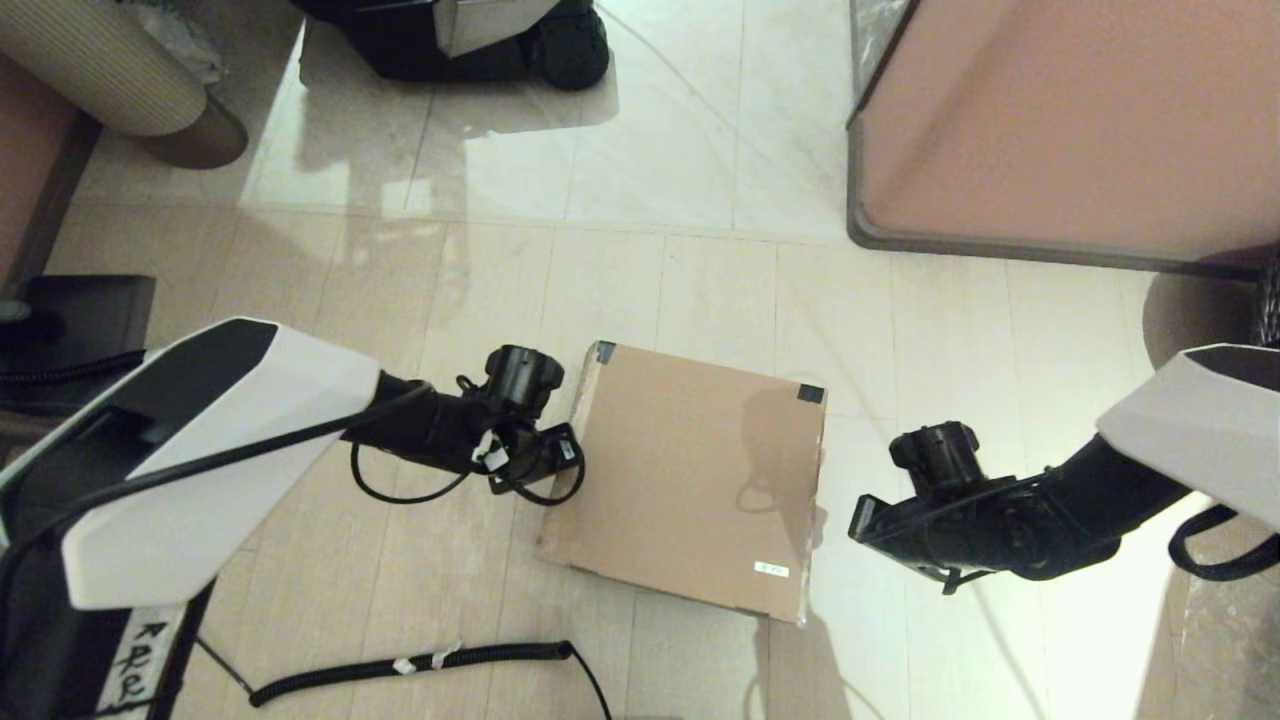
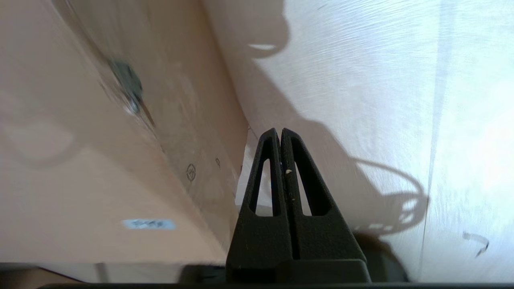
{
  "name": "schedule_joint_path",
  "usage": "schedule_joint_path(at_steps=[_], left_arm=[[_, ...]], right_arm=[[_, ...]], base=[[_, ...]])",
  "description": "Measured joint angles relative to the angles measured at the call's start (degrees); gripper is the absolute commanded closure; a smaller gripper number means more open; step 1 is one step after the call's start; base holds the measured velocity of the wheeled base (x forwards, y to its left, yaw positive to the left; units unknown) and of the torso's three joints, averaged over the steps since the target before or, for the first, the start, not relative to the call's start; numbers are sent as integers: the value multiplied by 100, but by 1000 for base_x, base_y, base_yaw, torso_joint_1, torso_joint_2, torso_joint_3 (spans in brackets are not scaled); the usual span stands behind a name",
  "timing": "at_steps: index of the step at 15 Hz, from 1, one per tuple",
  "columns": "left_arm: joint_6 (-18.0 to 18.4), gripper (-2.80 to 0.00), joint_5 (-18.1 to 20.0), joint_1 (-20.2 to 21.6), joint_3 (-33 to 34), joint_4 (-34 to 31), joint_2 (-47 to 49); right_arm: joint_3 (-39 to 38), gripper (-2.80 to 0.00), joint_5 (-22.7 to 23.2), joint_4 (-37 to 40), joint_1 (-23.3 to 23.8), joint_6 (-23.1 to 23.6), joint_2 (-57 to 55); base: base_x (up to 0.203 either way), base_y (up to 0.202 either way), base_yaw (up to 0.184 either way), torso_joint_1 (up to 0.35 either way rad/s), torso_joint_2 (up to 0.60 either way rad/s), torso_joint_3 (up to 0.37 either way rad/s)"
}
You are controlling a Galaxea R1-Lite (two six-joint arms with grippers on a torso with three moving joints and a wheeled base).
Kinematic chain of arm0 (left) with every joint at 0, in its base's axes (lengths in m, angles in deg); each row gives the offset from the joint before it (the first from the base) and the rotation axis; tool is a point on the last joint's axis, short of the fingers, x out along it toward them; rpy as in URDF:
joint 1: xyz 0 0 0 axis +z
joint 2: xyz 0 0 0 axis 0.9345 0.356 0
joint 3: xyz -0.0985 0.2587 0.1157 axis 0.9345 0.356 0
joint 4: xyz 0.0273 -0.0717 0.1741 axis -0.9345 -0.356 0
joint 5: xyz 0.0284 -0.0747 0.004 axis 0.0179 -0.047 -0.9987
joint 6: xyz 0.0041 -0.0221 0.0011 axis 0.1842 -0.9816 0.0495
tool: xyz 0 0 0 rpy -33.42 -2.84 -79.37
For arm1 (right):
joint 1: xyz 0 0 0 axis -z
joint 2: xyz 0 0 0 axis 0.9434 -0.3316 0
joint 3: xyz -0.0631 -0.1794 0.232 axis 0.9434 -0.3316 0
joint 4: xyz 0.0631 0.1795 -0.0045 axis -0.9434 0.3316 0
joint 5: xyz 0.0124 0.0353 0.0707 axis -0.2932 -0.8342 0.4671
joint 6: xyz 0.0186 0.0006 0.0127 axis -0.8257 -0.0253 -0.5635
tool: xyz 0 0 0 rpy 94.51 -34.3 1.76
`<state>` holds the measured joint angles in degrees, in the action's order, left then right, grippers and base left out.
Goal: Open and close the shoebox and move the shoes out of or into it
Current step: Open the shoe box
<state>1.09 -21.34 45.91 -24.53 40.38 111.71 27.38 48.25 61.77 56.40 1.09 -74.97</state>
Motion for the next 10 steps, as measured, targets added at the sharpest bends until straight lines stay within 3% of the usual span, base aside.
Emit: schedule_joint_path(at_steps=[4,10], left_arm=[[3,0,-5,4,-167,54,372],[-173,0,37,8,-167,-82,372]], right_arm=[[92,0,-34,-527,-146,438,-648],[150,0,-54,-736,-203,462,-1051]], base=[[0,0,0,0,0,0],[0,0,0,0,0,0]])
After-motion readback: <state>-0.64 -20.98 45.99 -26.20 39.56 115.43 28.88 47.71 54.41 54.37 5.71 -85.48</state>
